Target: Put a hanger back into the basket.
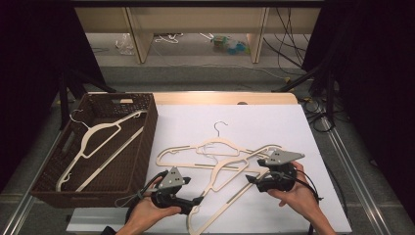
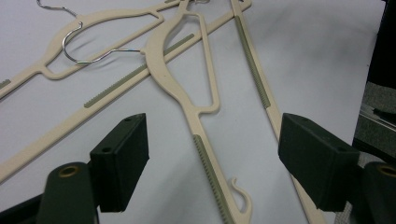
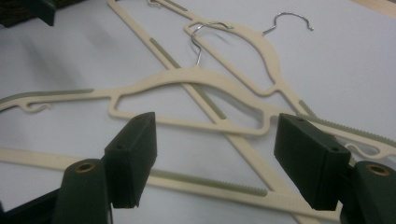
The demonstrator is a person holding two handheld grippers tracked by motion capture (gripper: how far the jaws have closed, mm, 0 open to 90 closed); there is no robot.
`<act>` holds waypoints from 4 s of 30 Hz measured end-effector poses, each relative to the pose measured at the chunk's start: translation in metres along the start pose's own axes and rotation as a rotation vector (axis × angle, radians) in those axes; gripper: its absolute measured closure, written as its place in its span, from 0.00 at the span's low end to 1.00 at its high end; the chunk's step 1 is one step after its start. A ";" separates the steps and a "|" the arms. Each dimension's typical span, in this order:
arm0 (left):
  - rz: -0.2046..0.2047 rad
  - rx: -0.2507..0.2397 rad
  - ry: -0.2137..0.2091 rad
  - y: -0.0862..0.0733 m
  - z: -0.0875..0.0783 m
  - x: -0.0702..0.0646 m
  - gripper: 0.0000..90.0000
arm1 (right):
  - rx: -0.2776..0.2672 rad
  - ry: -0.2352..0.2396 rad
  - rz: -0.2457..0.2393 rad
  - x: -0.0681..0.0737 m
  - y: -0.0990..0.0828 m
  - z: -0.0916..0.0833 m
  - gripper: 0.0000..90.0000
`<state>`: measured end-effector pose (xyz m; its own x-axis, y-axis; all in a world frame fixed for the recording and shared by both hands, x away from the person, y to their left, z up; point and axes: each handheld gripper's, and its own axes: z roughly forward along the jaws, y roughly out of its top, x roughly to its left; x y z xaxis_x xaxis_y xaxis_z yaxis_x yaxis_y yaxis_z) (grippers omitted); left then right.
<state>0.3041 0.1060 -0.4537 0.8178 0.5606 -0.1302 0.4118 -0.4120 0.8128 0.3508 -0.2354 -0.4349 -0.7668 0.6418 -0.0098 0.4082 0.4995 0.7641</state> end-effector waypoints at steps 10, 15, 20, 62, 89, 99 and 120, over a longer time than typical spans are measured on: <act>0.007 -0.019 0.006 0.000 -0.008 0.003 0.26 | 0.048 0.018 -0.037 -0.013 0.020 0.033 0.35; -0.007 -0.030 0.014 0.000 -0.008 0.002 0.26 | 0.069 0.037 -0.040 -0.021 0.027 0.050 0.35; 0.013 -0.018 0.014 0.001 -0.007 0.006 0.25 | 0.083 0.055 -0.043 -0.031 0.030 0.063 0.35; 0.049 -0.017 -0.003 -0.003 -0.009 0.003 0.25 | 0.285 0.218 -0.052 -0.065 0.024 0.090 0.36; 0.057 -0.002 -0.004 -0.004 -0.008 0.004 0.26 | 0.358 0.300 -0.268 -0.060 0.023 0.079 0.79; 0.056 -0.003 -0.002 -0.004 -0.007 0.005 0.25 | 0.405 0.273 -0.337 -0.050 0.027 0.079 0.81; 0.023 0.027 0.005 -0.007 -0.001 0.010 0.25 | 0.403 0.294 -0.413 -0.045 0.033 0.075 0.88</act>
<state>0.3094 0.1150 -0.4600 0.8252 0.5543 -0.1091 0.4037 -0.4435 0.8002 0.4356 -0.2043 -0.4579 -0.9809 0.1923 -0.0308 0.1604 0.8874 0.4321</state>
